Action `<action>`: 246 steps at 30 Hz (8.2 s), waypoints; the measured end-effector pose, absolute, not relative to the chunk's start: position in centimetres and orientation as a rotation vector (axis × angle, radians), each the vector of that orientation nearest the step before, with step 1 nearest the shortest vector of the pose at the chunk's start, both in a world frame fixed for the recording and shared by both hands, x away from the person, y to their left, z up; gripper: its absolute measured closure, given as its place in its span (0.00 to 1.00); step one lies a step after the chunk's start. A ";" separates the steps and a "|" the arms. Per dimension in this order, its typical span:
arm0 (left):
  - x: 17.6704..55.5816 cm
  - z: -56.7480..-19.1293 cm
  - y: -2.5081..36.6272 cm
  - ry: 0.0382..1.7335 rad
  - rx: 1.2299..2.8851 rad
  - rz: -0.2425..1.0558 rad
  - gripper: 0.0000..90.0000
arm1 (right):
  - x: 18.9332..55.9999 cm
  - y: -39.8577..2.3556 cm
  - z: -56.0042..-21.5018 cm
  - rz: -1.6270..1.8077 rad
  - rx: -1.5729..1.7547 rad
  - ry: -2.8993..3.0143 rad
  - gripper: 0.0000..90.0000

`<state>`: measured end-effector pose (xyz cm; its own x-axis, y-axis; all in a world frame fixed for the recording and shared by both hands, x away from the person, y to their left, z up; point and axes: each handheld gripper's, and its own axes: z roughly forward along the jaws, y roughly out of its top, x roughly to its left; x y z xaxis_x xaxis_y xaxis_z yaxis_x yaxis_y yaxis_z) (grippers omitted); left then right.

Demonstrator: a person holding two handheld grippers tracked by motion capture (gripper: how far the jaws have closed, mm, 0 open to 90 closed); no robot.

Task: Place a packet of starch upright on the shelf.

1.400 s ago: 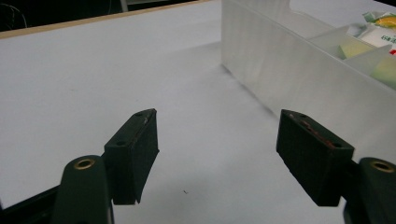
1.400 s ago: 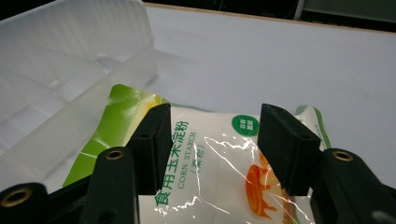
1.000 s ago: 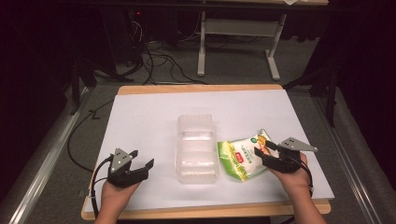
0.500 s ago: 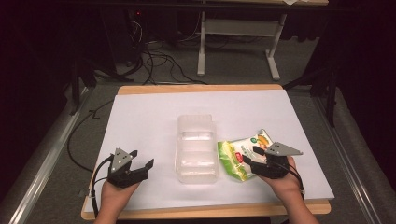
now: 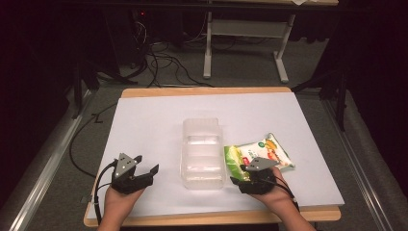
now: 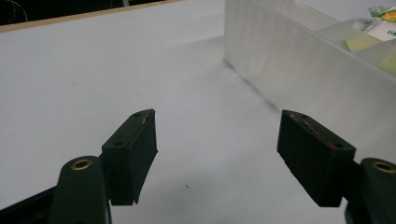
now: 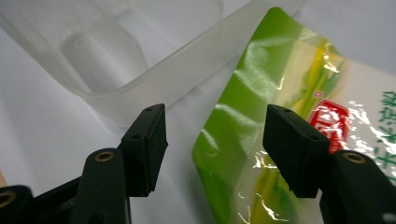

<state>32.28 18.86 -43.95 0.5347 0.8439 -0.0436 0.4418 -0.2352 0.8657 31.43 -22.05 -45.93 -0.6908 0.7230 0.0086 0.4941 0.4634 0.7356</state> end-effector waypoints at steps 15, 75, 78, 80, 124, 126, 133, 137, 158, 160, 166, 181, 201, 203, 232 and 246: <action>32.3 -44.0 18.9 1.061 1.864 0.547 0.33 | 31.4 -22.0 -47.4 0.900 0.981 2.409 0.66; 32.4 -44.1 19.0 1.069 1.858 0.558 0.33 | 32.5 -26.5 -38.2 1.369 1.006 1.974 1.00; 32.4 -44.1 19.0 1.071 1.856 0.559 0.33 | 33.0 -26.3 -37.4 1.409 0.985 1.943 1.00; 32.4 -44.0 19.0 1.072 1.853 0.562 0.33 | 33.3 -26.1 -37.0 1.448 0.980 1.933 1.00; 32.3 -44.1 19.0 1.078 1.854 0.573 0.33 | 31.3 -31.0 -35.6 1.491 1.068 1.664 0.99; 32.3 -44.0 19.0 1.077 1.853 0.573 0.33 | 31.1 -31.1 -35.6 1.486 1.085 1.657 0.99; 32.5 -44.0 18.7 1.065 1.857 0.571 0.33 | 30.8 -30.5 -35.8 1.458 1.084 1.672 0.96; 32.5 -44.0 18.6 1.058 1.861 0.577 0.33 | 30.9 -30.2 -35.9 1.440 1.082 1.692 0.99; 32.7 -43.9 18.4 1.051 1.864 0.568 0.33 | 31.3 -35.2 -36.8 1.542 1.264 1.555 0.96; 32.7 -43.9 18.4 1.051 1.864 0.568 0.33 | 31.4 -35.1 -36.9 1.557 1.272 1.566 0.92; 32.7 -43.9 18.4 1.047 1.860 0.563 0.33 | 32.5 -34.8 -38.4 1.549 1.357 1.653 0.77; 32.6 -43.8 18.5 1.042 1.853 0.563 0.33 | 33.2 -33.1 -40.4 1.412 1.373 1.789 0.79; 32.4 -43.8 18.7 1.039 1.853 0.566 0.33 | 33.3 -32.5 -40.2 1.384 1.321 1.842 0.94; 32.4 -43.7 18.7 1.038 1.851 0.564 0.33 | 33.3 -32.4 -40.0 1.384 1.306 1.844 0.94; 32.1 -43.7 18.9 1.020 1.846 0.579 0.33 | 32.2 -32.0 -36.9 1.471 1.155 1.740 0.94; 32.1 -43.8 18.8 1.017 1.850 0.580 0.33 | 32.3 -31.0 -35.8 1.524 1.099 1.742 0.94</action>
<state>32.08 18.82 -43.76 0.5481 0.8361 -0.0248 0.4047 -0.2391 0.8826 32.33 -31.01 -35.80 -0.4987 0.8615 0.0960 0.2099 0.0125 0.9777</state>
